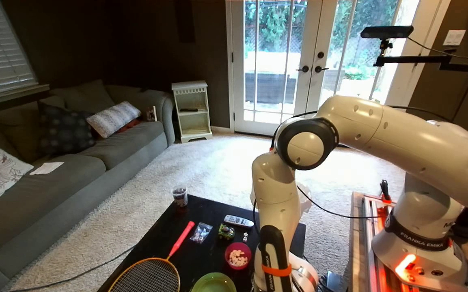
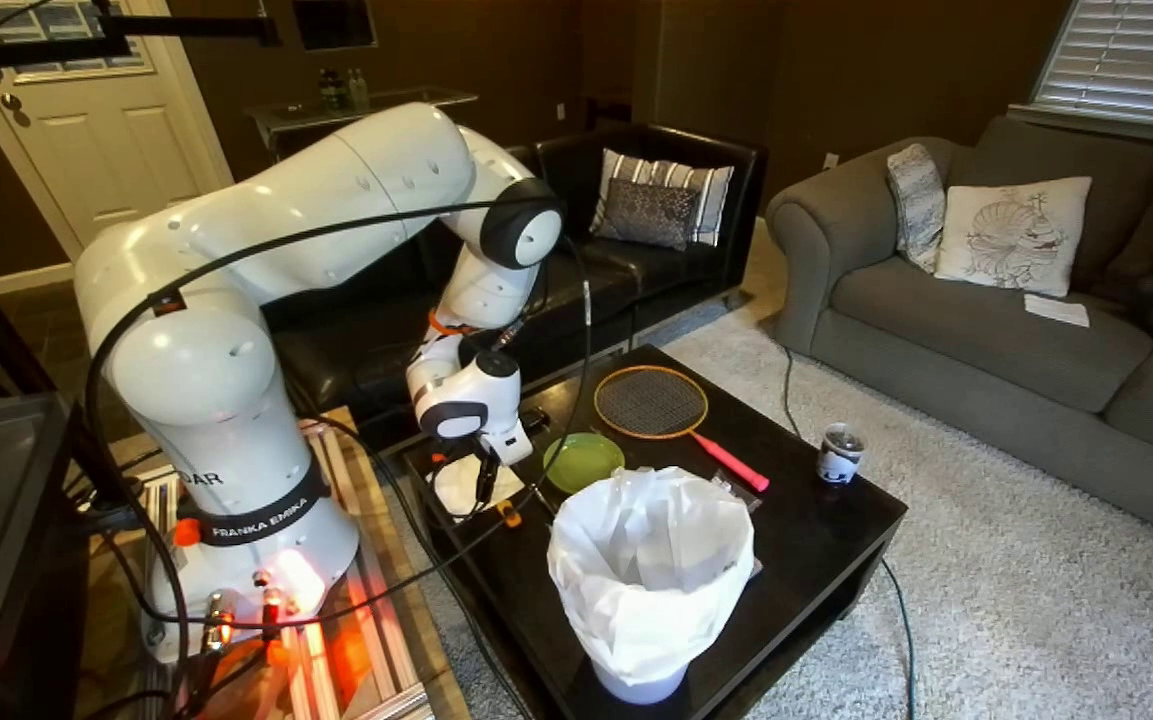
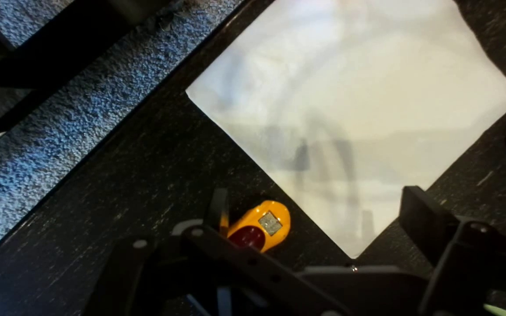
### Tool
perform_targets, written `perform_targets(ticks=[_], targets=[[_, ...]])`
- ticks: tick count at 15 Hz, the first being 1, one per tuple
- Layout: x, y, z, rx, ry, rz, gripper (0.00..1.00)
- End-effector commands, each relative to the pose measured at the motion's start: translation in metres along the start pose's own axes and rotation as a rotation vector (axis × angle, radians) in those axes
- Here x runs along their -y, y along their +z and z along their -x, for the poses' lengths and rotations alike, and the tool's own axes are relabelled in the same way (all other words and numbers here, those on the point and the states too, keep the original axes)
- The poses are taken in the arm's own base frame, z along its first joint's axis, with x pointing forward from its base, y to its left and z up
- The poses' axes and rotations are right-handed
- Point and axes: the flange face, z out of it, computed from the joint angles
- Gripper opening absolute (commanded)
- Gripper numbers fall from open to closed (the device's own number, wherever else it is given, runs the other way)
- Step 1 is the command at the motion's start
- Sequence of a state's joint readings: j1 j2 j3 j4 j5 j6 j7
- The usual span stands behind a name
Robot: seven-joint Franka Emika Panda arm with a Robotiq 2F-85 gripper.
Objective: Rotate the orange object on the table.
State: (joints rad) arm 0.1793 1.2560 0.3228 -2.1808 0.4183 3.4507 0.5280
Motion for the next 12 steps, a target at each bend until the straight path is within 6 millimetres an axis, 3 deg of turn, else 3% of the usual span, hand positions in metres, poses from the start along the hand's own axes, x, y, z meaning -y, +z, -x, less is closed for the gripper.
perform_targets(ticks=[1,11,12], targets=[[0.0004,0.0002,-0.0005,-0.001,0.0,0.002,1.0],[-0.001,0.0003,-0.0023,-0.003,0.002,0.004,1.0],[0.0028,-0.0013,-0.0014,-0.012,-0.079,0.006,1.0]])
